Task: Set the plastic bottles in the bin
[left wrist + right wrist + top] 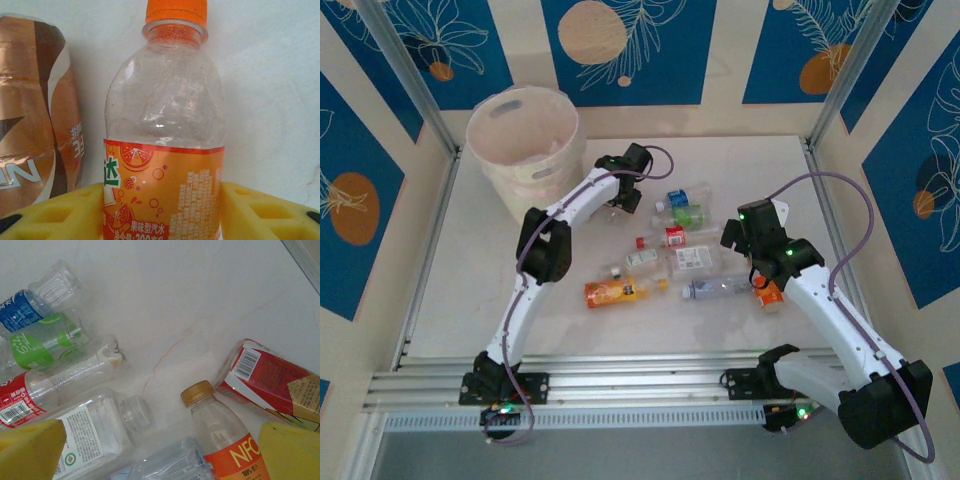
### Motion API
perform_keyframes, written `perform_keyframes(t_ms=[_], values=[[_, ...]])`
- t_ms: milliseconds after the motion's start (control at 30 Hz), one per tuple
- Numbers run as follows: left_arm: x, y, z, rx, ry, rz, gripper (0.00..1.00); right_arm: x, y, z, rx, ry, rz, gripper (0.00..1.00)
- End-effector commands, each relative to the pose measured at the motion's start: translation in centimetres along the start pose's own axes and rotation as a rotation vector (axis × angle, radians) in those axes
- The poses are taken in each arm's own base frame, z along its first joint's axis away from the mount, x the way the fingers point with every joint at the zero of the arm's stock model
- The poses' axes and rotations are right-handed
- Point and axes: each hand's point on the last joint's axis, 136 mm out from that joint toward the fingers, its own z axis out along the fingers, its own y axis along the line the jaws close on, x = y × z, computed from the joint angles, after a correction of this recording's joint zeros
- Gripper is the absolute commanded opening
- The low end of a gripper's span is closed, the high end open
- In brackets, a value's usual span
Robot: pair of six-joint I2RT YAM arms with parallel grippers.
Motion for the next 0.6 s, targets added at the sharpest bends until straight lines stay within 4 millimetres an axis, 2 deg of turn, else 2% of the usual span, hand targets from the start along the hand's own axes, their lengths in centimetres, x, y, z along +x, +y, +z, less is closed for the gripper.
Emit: perform_keyframes(t_ms=[0,200,367,567], values=[[-0.4,-0.8,-1.7,0.035,-0.013,-0.005,0.54,-1.1,0.2,-0.7,-0.012,-0.041,0.025,0.99],[-0.6,-1.2,-2.1,0.047,-0.023,-0.002,0.53,-1.3,0.2,-0.8,-0.013,-0.044,0.027,0.99],[-0.7,-0.3,-2.0,0.004,-0.024,0.001,0.60,-1.3,0.2,-0.9,-0.012,-0.044,0.023,0.99],[-0.4,0.8,-1.8,-0.027,-0.011,-0.009,0.63,-1.4,0.3,-0.9,-0.015,-0.046,0.023,0.99]])
